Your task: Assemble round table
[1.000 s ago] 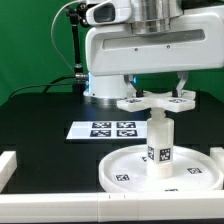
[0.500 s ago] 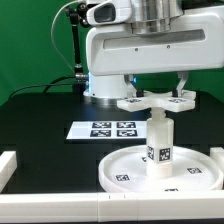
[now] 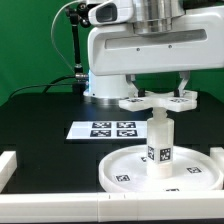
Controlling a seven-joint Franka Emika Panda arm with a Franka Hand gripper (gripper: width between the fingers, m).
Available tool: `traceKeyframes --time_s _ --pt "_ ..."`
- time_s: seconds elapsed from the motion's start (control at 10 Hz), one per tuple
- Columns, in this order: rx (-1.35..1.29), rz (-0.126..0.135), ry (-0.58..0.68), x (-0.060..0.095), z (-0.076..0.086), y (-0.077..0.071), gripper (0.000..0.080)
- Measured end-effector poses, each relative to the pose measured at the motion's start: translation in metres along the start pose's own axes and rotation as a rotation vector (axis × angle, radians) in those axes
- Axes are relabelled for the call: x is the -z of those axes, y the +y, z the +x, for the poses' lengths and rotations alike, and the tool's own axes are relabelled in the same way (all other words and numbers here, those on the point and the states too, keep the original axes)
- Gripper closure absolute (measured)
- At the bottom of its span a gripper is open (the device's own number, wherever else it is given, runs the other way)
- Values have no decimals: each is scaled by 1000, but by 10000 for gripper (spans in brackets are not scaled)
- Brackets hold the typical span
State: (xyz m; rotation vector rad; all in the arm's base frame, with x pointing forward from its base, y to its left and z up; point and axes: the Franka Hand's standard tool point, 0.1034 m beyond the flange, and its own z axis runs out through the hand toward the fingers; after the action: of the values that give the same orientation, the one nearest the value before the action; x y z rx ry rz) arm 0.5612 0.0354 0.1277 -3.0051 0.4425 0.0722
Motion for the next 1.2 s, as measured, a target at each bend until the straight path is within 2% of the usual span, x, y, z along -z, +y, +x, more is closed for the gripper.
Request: traceKeyframes --time_s 0.3,0.6,1.0,1.2 --pt "-7 -3 -14 -3 -10 6 358" --pt "-3 -10 -26 -11 -12 5 358" --pt "10 -15 -31 -18 -9 7 358" --pt "42 -11 4 -17 -2 6 358"
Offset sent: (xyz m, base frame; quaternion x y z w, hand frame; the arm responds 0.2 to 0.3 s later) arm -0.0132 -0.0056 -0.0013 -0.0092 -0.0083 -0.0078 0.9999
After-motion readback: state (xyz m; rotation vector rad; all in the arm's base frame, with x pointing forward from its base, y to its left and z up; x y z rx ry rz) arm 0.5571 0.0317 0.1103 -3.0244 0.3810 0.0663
